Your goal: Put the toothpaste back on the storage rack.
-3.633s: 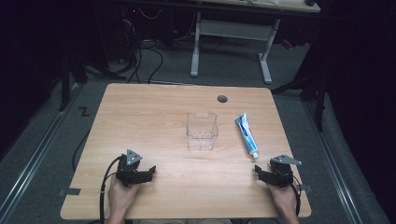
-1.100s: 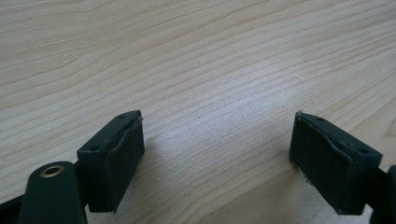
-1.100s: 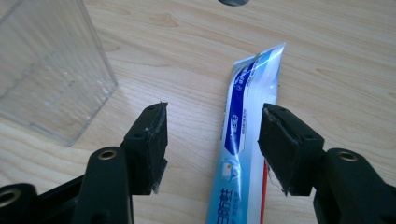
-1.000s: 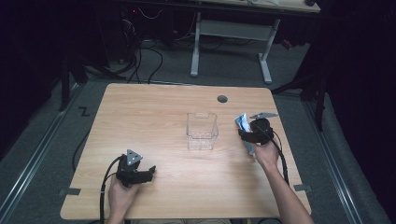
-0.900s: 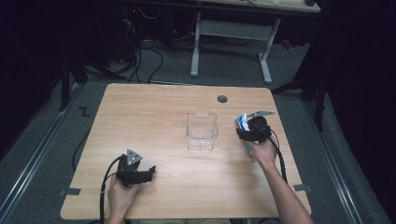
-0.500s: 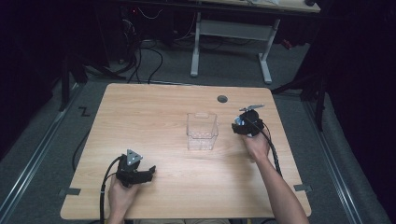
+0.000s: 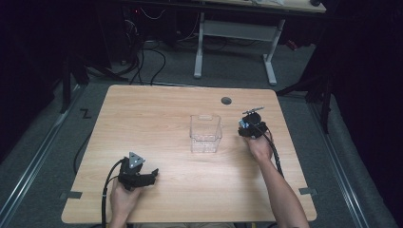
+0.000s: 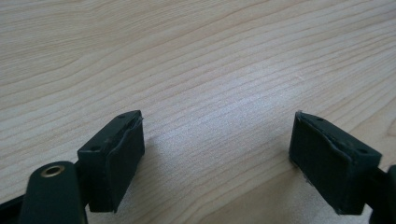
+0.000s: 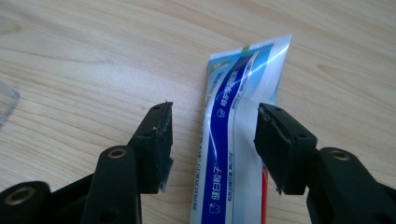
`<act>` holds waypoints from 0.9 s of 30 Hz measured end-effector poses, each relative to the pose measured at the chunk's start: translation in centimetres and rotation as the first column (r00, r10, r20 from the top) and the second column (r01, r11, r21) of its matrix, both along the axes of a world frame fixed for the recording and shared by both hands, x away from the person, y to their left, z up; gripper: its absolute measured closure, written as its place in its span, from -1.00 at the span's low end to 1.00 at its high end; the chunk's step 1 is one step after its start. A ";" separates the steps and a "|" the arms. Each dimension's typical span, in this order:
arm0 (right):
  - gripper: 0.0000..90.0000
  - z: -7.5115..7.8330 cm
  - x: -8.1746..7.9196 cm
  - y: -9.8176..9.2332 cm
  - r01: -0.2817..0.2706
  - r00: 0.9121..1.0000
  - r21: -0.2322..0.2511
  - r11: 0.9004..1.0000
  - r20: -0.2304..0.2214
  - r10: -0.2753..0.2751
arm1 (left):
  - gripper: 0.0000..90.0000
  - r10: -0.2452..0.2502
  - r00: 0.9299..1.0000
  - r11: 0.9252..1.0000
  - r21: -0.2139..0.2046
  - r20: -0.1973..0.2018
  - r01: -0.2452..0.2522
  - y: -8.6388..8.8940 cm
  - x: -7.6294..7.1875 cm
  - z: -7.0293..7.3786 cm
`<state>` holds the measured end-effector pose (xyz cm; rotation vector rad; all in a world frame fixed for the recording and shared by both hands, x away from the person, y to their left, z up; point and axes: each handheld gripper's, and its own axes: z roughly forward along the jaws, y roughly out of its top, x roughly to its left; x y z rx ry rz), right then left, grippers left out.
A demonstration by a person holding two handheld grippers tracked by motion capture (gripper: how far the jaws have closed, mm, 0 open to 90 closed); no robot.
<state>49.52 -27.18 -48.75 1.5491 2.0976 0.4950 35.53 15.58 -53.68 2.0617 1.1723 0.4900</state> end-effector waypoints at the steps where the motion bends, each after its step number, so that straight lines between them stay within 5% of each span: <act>1: 0.04 -0.2 0.1 -0.1 0.003 1.000 -0.003 1.000 -0.008 -0.003 | -0.59 0.001 1.000 1.000 -0.001 0.001 -0.001 0.0 0.0 0.0; 11: 0.07 -0.4 1.1 -1.2 0.060 0.997 0.015 0.998 -0.059 -0.059 | -0.59 0.000 1.000 1.000 0.000 0.000 0.000 0.0 0.0 0.0; 19: 0.10 -0.2 1.6 -1.0 0.042 0.995 -0.018 0.999 -0.095 -0.043 | -0.59 0.001 1.000 1.000 0.000 0.002 -0.001 0.0 0.0 0.0; 27: 0.15 -0.1 2.0 -2.1 0.078 0.986 0.061 0.995 -0.150 -0.068 | -0.59 0.002 1.000 1.000 -0.001 0.001 -0.002 0.0 0.0 0.0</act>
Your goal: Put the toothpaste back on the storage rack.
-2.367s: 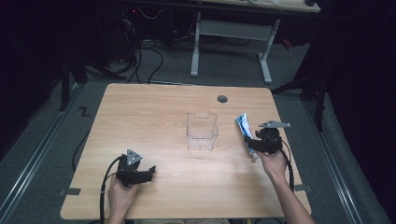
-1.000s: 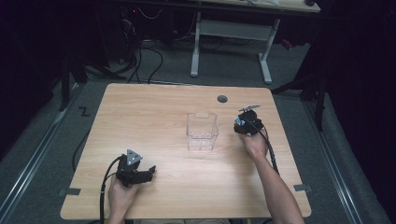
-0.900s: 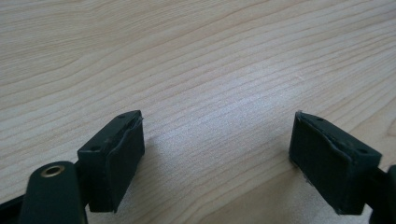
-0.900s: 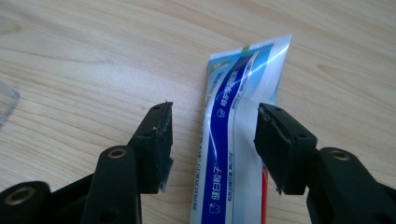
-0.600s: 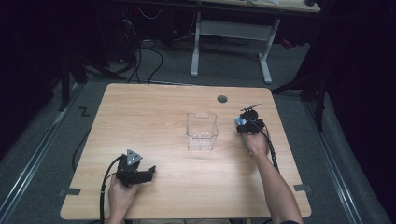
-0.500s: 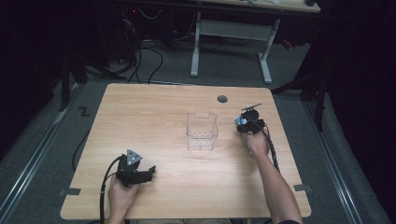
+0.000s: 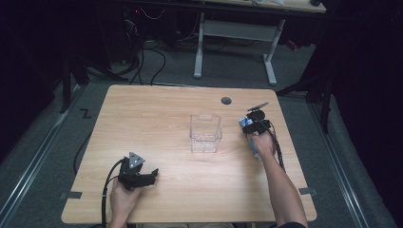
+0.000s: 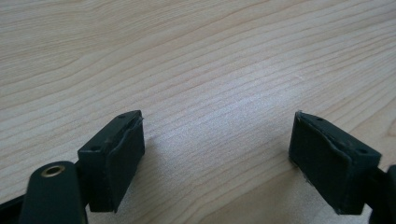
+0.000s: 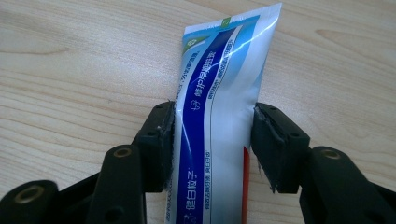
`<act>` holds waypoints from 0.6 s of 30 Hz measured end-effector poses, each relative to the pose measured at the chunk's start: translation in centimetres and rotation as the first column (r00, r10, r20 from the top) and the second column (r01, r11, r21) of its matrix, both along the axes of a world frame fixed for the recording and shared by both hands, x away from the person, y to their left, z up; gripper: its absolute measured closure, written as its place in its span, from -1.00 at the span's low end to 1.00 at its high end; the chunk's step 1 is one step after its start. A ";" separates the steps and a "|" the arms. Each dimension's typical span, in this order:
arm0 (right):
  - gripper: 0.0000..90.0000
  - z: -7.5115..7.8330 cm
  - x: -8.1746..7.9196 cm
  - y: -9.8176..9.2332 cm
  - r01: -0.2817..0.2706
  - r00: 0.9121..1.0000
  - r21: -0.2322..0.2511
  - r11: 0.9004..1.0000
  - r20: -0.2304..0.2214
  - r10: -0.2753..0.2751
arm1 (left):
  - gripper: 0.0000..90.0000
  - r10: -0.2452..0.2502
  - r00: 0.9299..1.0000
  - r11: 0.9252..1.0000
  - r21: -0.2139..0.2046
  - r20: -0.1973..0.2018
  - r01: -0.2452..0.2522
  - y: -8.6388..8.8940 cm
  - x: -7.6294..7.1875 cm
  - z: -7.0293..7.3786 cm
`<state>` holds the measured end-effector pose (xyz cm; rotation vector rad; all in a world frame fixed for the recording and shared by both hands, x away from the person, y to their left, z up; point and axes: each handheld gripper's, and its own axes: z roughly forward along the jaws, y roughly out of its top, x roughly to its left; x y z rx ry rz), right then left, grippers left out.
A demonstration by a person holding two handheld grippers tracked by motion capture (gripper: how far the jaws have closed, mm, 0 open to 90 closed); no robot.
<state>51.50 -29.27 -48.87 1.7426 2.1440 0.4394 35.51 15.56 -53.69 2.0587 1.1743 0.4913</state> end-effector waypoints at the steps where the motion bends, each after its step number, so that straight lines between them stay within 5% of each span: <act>1: 0.19 0.0 0.0 -0.2 -0.001 1.000 0.011 1.000 -0.001 0.001 | -0.59 0.000 1.000 1.000 0.000 0.000 0.000 0.0 0.0 0.0; 4: 0.53 0.5 -0.2 -0.7 -0.006 1.000 0.011 1.000 0.014 0.006 | -0.59 0.000 1.000 1.000 0.000 0.000 0.000 0.0 0.0 0.0; 6: 0.55 0.6 -0.2 -1.0 -0.016 1.000 0.014 1.000 0.000 0.016 | -0.58 0.000 1.000 1.000 0.000 0.000 0.000 0.0 0.0 0.0; 10: 0.52 0.6 0.0 -1.2 -0.023 0.999 0.023 0.999 -0.033 0.023 | -0.58 0.001 1.000 1.000 0.000 0.000 -0.001 0.0 0.0 0.0; 17: 0.36 -0.4 0.9 -0.4 -0.035 0.994 -0.077 0.996 -0.107 0.026 | -0.58 0.000 1.000 1.000 0.000 0.000 0.000 0.0 0.0 0.0; 18: 0.36 -0.5 0.9 -0.5 -0.023 0.994 -0.058 0.998 -0.109 0.017 | -0.58 0.001 1.000 1.000 -0.001 0.000 -0.001 0.0 0.0 0.0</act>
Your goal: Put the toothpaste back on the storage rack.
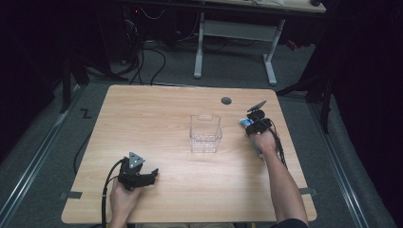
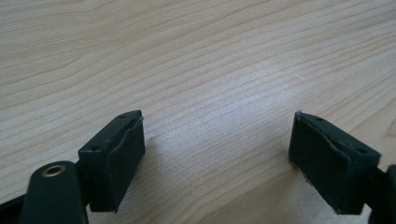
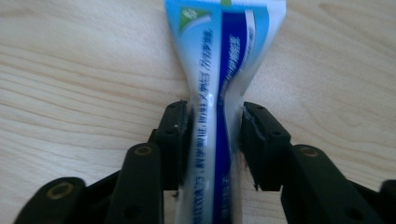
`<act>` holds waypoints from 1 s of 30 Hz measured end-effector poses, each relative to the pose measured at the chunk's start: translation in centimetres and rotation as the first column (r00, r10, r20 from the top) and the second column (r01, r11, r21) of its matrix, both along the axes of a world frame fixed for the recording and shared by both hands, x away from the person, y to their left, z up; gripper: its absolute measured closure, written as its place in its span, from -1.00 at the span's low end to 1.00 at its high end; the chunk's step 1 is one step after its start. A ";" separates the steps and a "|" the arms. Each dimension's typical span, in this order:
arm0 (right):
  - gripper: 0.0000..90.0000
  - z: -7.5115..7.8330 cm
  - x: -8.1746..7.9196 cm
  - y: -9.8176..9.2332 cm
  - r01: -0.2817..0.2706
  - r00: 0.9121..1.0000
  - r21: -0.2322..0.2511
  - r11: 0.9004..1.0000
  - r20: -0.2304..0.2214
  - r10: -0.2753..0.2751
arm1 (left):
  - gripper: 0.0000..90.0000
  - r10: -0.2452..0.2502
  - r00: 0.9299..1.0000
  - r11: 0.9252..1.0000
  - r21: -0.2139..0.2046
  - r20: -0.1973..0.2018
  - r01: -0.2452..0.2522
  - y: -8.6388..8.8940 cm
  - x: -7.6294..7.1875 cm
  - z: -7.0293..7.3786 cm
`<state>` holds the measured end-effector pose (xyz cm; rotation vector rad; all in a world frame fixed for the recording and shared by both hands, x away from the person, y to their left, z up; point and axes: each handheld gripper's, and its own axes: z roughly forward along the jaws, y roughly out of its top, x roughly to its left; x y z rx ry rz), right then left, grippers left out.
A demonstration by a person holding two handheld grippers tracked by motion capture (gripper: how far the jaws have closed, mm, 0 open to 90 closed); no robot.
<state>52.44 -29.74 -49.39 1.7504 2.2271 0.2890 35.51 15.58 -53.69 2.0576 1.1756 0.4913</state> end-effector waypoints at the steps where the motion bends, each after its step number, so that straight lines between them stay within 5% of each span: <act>1: 0.38 -0.1 0.0 -0.2 0.012 1.000 0.022 1.000 0.006 -0.012 | -0.58 0.000 1.000 1.000 0.000 0.000 0.000 0.0 0.0 0.0; 9: 0.58 0.4 -0.4 -0.4 -0.020 0.999 0.031 0.999 0.034 0.019 | -0.58 0.000 1.000 1.000 0.000 0.000 0.000 0.0 0.0 0.0; 15: 0.60 1.2 -1.3 -0.8 -0.055 0.996 0.094 0.994 0.069 0.048 | -0.58 0.000 1.000 1.000 0.000 0.000 0.000 0.0 0.0 0.0; 30: 0.60 5.7 -6.4 -1.6 -0.205 0.962 0.245 0.948 0.230 0.148 | -0.58 0.001 1.000 1.000 0.000 0.001 -0.001 0.0 0.0 0.0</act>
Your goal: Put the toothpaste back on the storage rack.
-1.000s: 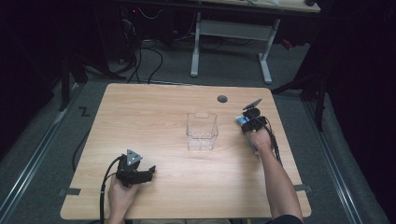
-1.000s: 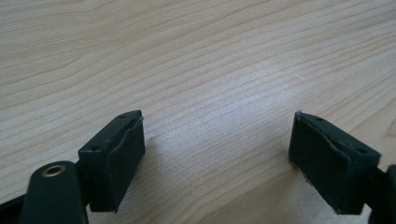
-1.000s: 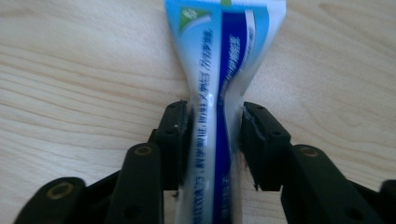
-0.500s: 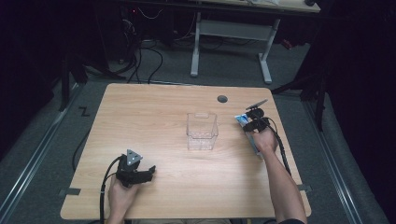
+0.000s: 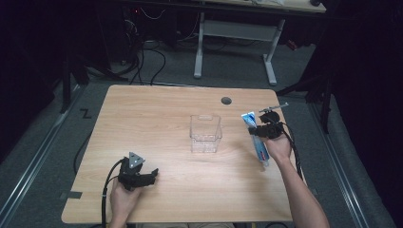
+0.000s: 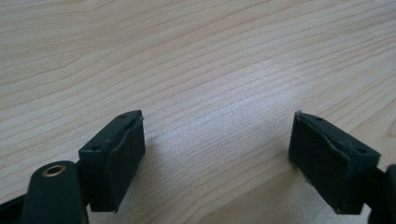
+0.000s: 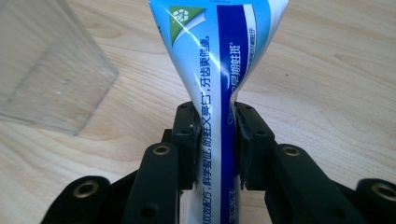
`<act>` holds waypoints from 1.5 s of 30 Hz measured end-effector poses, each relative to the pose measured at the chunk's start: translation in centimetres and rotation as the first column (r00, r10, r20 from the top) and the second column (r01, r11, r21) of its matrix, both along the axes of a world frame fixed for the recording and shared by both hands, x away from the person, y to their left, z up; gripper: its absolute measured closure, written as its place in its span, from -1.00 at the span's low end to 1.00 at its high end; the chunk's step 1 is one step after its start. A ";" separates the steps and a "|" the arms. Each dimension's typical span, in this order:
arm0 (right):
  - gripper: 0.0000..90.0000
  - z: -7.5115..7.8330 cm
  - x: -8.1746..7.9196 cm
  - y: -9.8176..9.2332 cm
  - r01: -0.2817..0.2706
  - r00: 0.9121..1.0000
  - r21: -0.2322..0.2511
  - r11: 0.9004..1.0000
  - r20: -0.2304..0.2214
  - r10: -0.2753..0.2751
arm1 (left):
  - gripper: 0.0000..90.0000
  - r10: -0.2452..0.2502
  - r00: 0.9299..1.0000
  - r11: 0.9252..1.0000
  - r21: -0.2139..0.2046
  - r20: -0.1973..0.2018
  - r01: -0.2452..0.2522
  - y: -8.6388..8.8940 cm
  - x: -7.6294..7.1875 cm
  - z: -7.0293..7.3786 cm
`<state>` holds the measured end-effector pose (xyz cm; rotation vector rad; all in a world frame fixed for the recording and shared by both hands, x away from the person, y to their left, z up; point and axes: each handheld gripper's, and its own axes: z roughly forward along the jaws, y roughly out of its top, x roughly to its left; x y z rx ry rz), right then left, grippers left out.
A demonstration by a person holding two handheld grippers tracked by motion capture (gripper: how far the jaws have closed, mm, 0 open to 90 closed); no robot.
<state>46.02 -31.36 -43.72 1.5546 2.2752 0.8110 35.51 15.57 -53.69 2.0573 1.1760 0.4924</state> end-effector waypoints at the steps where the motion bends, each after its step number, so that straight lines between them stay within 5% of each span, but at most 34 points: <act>1: 0.60 0.3 -0.4 0.0 -0.008 1.000 0.012 1.000 0.014 0.008 | -0.58 -0.001 1.000 1.000 0.000 -0.001 0.001 0.0 0.0 0.0; 8: 0.61 1.3 -2.4 0.3 -0.064 0.996 0.086 0.994 0.070 0.058 | -0.58 -0.001 1.000 1.000 0.002 -0.001 0.001 0.0 0.0 0.0; 21: 0.65 3.1 -5.5 1.9 -0.172 0.969 0.132 0.976 0.203 0.143 | -0.58 0.000 1.000 1.000 0.001 -0.001 0.000 0.0 0.0 0.0; 34: 0.65 5.0 -7.4 3.4 -0.279 0.936 0.207 0.938 0.277 0.218 | -0.58 -0.001 1.000 1.000 0.001 -0.001 0.001 0.0 0.0 0.0; 45: 0.65 6.6 -7.7 5.6 -0.359 0.906 0.223 0.906 0.318 0.280 | -0.58 0.001 1.000 1.000 0.002 0.000 -0.001 0.0 0.0 0.0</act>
